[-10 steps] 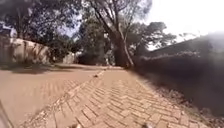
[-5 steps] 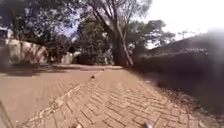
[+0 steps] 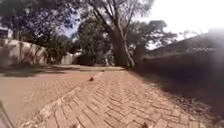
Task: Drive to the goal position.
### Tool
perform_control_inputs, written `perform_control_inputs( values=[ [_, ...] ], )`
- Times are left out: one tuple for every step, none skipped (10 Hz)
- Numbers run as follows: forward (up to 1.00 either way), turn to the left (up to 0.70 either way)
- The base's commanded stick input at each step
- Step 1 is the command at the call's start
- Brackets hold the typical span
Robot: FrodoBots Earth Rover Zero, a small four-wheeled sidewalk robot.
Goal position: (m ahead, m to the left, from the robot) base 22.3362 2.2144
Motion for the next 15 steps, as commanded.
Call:
perform_control_inputs(
  values=[
    [0.7, 0.0],
    [0.7, 0.0],
    [0.7, 0.0],
    [0.7, 0.0],
    [0.7, -0.07],
    [0.7, -0.3],
    [0.7, -0.3],
    [0.7, -0.3],
    [0.7, -0.3],
    [0.7, -0.2],
    [0.7, 0.0],
    [0.7, 0.0],
    [0.7, 0.0],
    [0.7, 0.0],
    [0.7, 0.0]
  ],
)
